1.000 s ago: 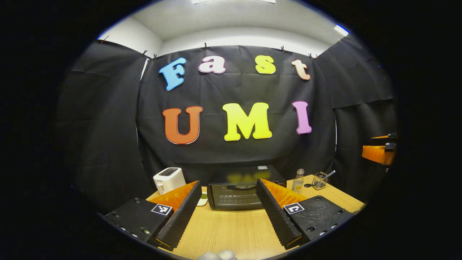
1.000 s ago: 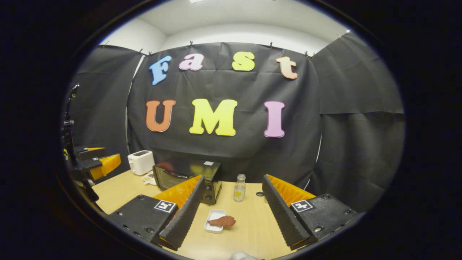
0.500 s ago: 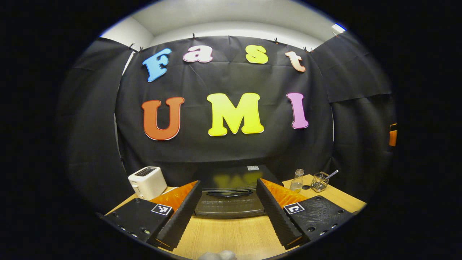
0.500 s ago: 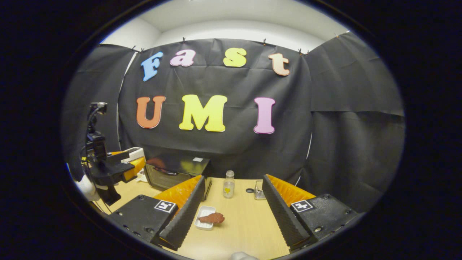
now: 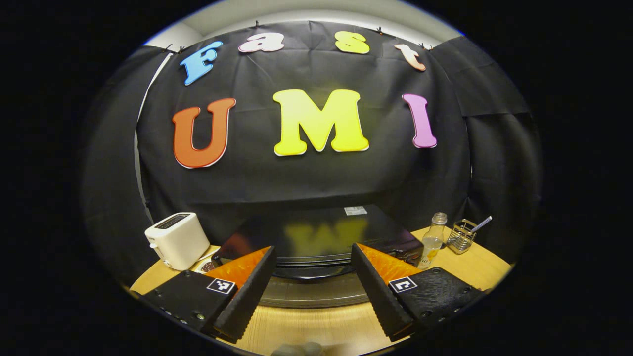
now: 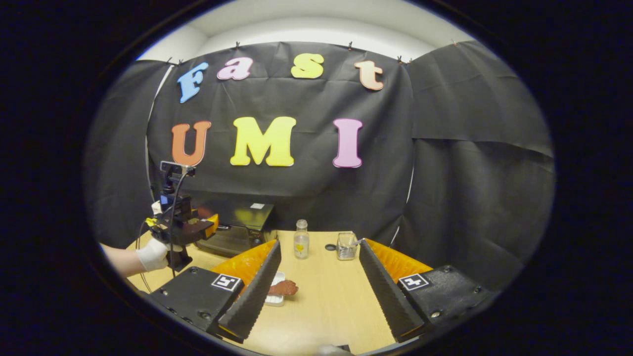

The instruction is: Open the electric oven with the left hand, put the food in, and close the electric oven.

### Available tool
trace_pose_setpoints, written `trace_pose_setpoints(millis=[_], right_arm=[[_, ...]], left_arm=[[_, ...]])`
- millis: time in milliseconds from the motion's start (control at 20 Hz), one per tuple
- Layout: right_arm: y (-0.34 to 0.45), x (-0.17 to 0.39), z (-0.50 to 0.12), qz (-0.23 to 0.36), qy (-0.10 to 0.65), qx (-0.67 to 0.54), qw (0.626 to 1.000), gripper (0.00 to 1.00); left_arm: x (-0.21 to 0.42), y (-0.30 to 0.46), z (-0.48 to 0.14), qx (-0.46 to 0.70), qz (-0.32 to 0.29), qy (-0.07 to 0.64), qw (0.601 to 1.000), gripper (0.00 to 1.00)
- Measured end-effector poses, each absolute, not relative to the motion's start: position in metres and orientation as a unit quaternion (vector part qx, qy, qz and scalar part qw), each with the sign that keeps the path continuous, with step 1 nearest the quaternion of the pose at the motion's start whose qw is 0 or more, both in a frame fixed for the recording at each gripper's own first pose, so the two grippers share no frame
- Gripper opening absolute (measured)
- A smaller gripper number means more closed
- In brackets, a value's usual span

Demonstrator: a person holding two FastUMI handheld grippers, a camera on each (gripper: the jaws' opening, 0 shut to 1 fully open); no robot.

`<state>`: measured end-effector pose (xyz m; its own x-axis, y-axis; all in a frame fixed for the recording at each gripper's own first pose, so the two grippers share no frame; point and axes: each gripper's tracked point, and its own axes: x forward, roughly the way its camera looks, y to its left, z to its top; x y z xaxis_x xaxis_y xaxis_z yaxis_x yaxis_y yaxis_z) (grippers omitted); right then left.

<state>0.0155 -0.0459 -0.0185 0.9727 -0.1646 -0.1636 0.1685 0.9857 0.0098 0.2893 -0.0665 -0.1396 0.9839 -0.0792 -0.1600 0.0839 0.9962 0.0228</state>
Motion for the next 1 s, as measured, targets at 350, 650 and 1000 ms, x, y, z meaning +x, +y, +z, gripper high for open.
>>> trace_pose_setpoints(millis=[350,650,1000], right_arm=[[-0.046,0.013,-0.027,-0.096,0.094,0.022,0.991,1.00],[-0.037,0.014,-0.021,-0.083,0.085,0.031,0.992,0.97],[-0.027,0.003,-0.028,-0.066,0.087,0.033,0.993,1.00]], left_arm=[[0.312,-0.065,-0.162,-0.003,-0.038,0.105,0.994,0.96],[0.300,-0.065,-0.168,-0.005,-0.043,0.133,0.990,0.98],[0.255,-0.064,-0.183,-0.003,-0.050,0.147,0.988,0.97]])
